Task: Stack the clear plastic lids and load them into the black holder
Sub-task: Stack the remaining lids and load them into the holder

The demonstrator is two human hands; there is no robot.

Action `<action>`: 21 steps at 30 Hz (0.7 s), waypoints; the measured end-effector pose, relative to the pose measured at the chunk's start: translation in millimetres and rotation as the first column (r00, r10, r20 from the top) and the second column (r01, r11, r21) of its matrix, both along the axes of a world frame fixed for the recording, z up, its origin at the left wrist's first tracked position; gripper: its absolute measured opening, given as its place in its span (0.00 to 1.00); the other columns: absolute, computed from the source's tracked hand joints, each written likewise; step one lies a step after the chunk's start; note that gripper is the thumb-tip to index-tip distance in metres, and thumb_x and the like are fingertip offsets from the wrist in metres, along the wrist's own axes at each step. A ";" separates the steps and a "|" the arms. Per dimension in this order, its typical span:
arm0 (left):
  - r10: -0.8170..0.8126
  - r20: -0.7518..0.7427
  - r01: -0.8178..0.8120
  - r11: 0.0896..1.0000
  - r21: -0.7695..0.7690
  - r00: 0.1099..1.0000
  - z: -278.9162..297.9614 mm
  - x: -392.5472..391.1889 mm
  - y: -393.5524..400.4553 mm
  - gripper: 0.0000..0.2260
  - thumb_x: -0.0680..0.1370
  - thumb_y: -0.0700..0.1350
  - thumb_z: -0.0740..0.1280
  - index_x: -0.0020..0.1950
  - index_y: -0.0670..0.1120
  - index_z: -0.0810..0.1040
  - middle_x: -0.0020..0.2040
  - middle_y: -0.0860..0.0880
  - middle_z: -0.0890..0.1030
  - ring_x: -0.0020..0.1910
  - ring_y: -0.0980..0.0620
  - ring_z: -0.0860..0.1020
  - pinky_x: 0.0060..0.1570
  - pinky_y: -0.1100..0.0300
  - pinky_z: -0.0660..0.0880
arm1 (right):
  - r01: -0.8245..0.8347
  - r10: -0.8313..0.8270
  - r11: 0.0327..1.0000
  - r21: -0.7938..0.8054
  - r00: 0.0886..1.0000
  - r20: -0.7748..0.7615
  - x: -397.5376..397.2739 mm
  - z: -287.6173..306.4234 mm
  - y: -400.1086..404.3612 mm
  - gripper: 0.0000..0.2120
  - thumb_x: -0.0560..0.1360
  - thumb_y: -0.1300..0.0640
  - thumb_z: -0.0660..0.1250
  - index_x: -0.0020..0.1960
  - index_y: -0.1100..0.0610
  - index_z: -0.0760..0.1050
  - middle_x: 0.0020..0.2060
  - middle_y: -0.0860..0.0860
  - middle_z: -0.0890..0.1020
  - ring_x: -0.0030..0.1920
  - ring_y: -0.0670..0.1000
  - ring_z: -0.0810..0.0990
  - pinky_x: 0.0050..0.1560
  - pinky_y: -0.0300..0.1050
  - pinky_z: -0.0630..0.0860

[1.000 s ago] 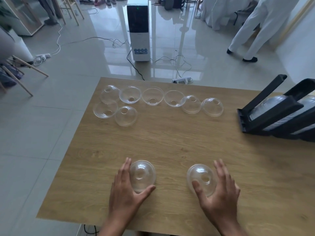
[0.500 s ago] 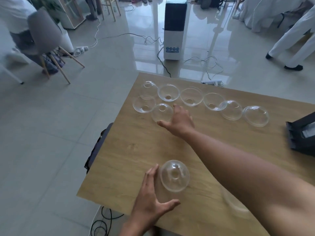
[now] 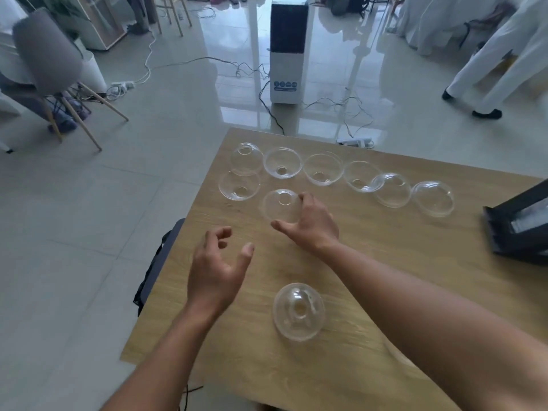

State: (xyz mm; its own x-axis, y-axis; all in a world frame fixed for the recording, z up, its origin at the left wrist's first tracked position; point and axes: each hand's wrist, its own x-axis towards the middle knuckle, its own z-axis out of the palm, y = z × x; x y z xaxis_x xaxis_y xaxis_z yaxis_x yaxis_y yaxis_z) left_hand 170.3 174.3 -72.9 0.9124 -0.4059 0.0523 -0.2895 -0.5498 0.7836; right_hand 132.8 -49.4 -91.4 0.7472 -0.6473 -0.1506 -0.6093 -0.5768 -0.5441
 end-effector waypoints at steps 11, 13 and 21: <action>-0.230 -0.037 0.195 0.720 0.666 0.973 28.6 144.2 -122.2 0.57 0.64 0.69 0.76 0.80 0.45 0.52 0.79 0.44 0.61 0.76 0.39 0.61 0.69 0.40 0.65 | 0.164 -0.165 0.986 0.023 0.969 0.184 -193.2 66.7 0.5 0.42 0.64 0.33 0.78 0.73 0.46 0.68 0.62 0.40 0.77 0.61 0.48 0.76 0.62 0.52 0.76; -0.232 -0.068 0.216 0.706 0.675 0.970 26.2 147.9 -130.8 0.57 0.64 0.68 0.78 0.80 0.45 0.52 0.78 0.43 0.63 0.75 0.37 0.63 0.68 0.40 0.67 | 0.241 -0.235 0.971 -0.008 0.953 0.189 -234.7 69.8 1.7 0.42 0.64 0.32 0.78 0.73 0.44 0.68 0.60 0.38 0.76 0.60 0.46 0.76 0.61 0.50 0.76; -0.323 -0.050 0.263 0.662 0.701 0.945 25.0 144.8 -141.9 0.53 0.64 0.65 0.80 0.79 0.45 0.59 0.79 0.46 0.65 0.74 0.37 0.67 0.68 0.41 0.70 | 0.449 -0.443 0.893 -0.022 0.887 0.131 -331.4 35.4 34.2 0.42 0.63 0.32 0.77 0.72 0.47 0.72 0.57 0.40 0.76 0.60 0.49 0.76 0.63 0.57 0.75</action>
